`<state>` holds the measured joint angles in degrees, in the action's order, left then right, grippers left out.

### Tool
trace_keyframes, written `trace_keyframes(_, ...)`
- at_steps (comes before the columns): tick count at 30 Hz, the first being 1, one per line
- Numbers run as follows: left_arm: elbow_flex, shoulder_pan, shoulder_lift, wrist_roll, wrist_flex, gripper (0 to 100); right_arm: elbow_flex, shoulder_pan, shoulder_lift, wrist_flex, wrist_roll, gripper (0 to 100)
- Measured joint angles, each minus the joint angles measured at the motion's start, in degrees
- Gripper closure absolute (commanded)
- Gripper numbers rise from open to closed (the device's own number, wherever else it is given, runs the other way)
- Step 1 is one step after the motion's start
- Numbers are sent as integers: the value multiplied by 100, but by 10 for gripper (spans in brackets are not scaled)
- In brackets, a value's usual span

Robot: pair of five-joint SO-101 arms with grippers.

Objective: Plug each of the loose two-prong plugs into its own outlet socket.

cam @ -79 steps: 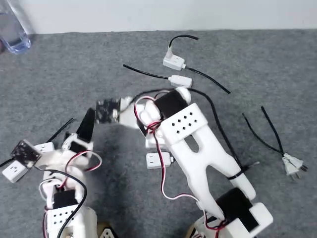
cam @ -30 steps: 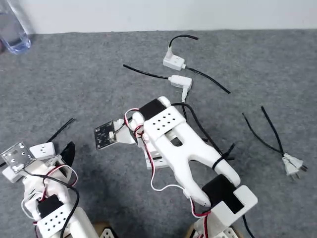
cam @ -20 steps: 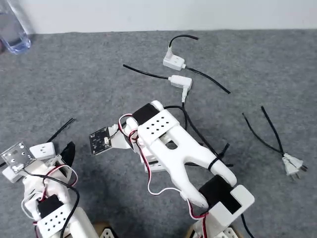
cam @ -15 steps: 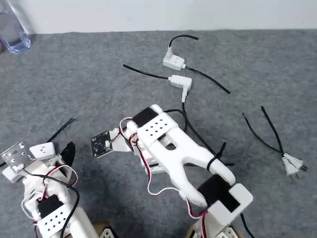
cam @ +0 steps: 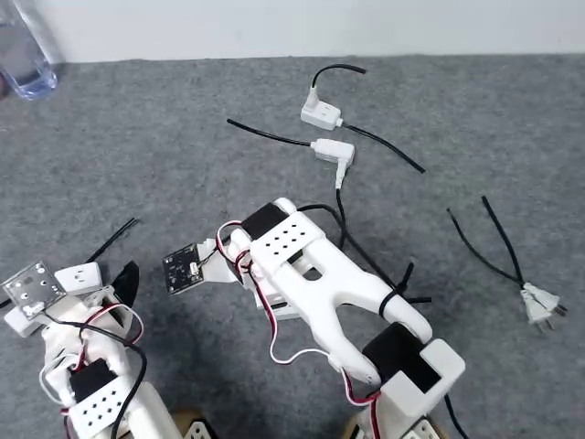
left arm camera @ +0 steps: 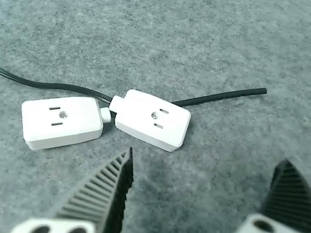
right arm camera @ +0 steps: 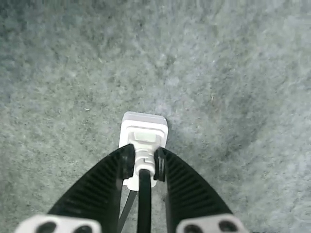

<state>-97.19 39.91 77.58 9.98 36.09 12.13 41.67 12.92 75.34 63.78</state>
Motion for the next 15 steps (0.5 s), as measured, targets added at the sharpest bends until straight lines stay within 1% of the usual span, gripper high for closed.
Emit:
trace_keyframes(11, 0, 9, 0, 0, 0, 583, 0, -70, 79, -9, 0, 984)
trace_keyframes(13, 0, 9, 0, 0, -26, 583, -18, -70, 79, 26, 0, 937)
trace_keyframes(15, 0, 0, 0, 0, -26, 583, -18, -70, 0, 141, 0, 850)
